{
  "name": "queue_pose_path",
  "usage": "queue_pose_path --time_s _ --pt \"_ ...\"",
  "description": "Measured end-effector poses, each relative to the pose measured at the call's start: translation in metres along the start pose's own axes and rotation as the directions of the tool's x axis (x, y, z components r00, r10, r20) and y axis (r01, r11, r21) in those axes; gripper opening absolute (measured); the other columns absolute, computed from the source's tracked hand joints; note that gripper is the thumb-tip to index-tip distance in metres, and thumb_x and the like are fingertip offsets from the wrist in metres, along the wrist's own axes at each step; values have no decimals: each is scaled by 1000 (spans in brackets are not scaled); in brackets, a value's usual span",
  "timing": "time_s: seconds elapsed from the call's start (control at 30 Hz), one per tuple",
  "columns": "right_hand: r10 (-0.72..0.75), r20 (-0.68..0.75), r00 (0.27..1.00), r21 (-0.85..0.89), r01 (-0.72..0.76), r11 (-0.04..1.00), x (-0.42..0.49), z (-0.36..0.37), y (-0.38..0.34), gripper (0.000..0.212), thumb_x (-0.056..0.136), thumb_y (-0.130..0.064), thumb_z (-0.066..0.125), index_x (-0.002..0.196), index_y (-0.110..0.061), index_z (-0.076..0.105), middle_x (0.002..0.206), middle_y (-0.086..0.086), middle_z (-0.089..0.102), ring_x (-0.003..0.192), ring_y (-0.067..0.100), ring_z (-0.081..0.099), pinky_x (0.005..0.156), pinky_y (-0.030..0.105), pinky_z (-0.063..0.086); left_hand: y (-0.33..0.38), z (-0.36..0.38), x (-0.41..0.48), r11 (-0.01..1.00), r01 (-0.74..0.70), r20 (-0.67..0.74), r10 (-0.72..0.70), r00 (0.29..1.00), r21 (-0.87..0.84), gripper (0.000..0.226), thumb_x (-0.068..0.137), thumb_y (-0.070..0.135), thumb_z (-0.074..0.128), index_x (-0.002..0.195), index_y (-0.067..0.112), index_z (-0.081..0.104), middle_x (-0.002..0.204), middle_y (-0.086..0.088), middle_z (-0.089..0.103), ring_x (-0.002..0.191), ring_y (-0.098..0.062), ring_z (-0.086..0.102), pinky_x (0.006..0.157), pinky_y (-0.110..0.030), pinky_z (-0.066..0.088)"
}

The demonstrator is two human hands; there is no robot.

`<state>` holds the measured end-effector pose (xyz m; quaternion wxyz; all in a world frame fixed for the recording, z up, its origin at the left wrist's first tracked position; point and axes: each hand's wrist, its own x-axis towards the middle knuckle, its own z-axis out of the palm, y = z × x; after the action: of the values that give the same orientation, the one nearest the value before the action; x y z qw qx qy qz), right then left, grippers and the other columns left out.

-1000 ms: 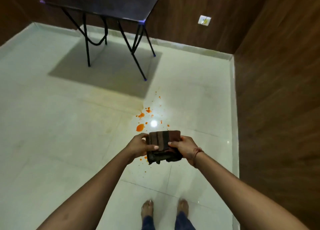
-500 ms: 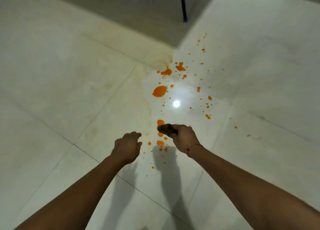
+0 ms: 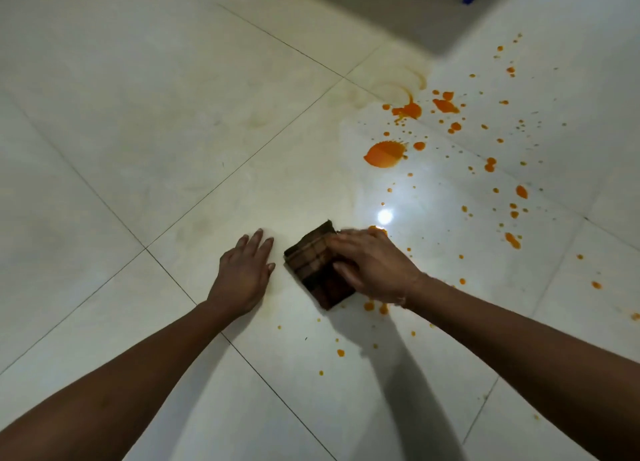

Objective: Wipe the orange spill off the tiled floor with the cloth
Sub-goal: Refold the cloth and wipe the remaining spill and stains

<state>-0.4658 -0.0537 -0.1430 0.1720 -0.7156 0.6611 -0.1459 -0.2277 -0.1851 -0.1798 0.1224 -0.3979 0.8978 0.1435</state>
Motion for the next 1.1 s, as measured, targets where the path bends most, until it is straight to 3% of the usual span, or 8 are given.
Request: queue_pose_path --time_s 0.13,0.23,0.43,0.6,0.7,0.8,0.97,1.1 --pt "152 96 984 -75 -145 986 50 41 -17 49 99 -36 38 143 -13 42 153 9 36 144 25 25 115 45 22 -13 -1 2 996 -75 12 74 997 56 68 92 48 14 146 14 38 157 -10 29 140 -34 33 104 -49 34" --pt "296 59 953 -112 -288 951 40 81 -45 65 94 -44 18 147 -12 37 157 7 29 146 24 22 118 45 20 -19 3 0 993 -105 13 105 994 44 69 92 48 11 150 15 31 159 -7 22 144 -30 26 108 -46 30" --pt "174 63 983 -145 -164 976 10 99 -71 70 92 -51 32 147 -8 37 157 12 30 145 27 26 118 43 14 -29 11 -1 990 -136 -1 136 991 -28 64 96 43 12 153 16 22 162 -3 13 148 -25 15 115 -44 21" --pt "425 -81 901 -85 -432 898 54 107 -85 73 90 -49 27 147 -4 34 158 16 23 146 32 22 117 47 19 -43 10 2 975 -217 -41 215 976 -52 59 98 37 17 151 12 27 159 -6 21 146 -24 21 115 -43 26" --pt "277 30 961 -91 -273 958 0 121 -122 71 93 -49 35 149 -5 32 159 13 22 146 29 21 118 44 16 -46 4 1 972 -231 -73 229 971 -30 55 98 31 22 146 9 37 155 -11 31 142 -30 31 111 -44 30" --pt "232 44 972 -156 -223 962 -65 105 -81 73 92 -52 41 149 -8 33 159 11 24 145 29 24 115 44 17 -34 -1 7 975 -222 -103 219 970 -23 55 98 32 22 146 11 39 156 -10 31 142 -29 31 111 -44 28" --pt "565 -139 814 -122 -580 805 2 83 -30 76 90 -51 30 149 -4 30 158 17 23 145 35 23 117 48 21 5 7 26 970 -210 -178 187 966 -119 57 96 32 22 145 8 39 156 -11 30 143 -29 29 111 -44 26" --pt "296 33 955 -131 -289 948 -51 109 -96 74 93 -52 38 151 -7 28 160 11 21 147 29 19 118 44 17 12 0 46 960 -278 -172 268 948 -36 57 97 33 22 146 8 37 156 -12 30 143 -30 28 110 -43 25"
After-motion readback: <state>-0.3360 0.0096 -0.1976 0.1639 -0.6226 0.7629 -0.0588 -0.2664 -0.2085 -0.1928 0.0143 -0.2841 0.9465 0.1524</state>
